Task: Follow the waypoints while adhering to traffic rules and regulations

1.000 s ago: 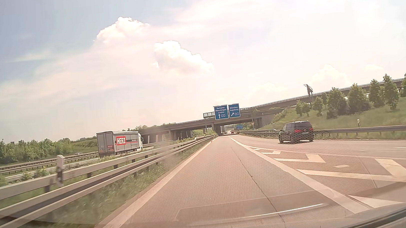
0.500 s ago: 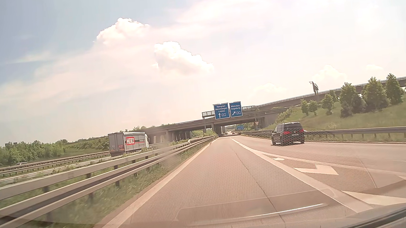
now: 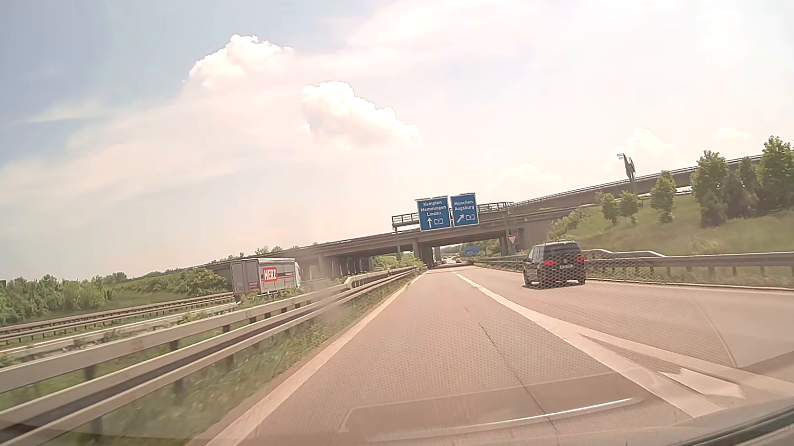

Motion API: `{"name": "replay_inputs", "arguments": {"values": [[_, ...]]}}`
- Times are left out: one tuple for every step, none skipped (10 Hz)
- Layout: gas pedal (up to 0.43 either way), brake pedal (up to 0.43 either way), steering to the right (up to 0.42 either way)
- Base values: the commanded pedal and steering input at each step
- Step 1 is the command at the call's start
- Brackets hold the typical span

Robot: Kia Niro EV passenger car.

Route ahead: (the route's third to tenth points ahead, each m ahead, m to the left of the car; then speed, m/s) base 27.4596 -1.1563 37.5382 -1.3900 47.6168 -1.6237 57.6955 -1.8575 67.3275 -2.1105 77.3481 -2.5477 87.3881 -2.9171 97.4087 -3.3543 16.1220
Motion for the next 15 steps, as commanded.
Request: {"name": "replay_inputs", "arguments": {"values": [[0.189, 0.000, -0.002], [0.189, 0.000, -0.003], [0.189, 0.000, -0.002], [0.189, 0.000, -0.002], [0.189, 0.000, -0.002], [0.189, 0.000, -0.002], [0.189, 0.000, -0.002], [0.189, 0.000, -0.001], [0.189, 0.000, -0.001], [0.189, 0.000, -0.001], [0.189, 0.000, -0.001], [0.189, 0.000, 0.000], [0.189, 0.000, 0.001], [0.189, 0.000, 0.001], [0.189, 0.000, 0.001]]}}
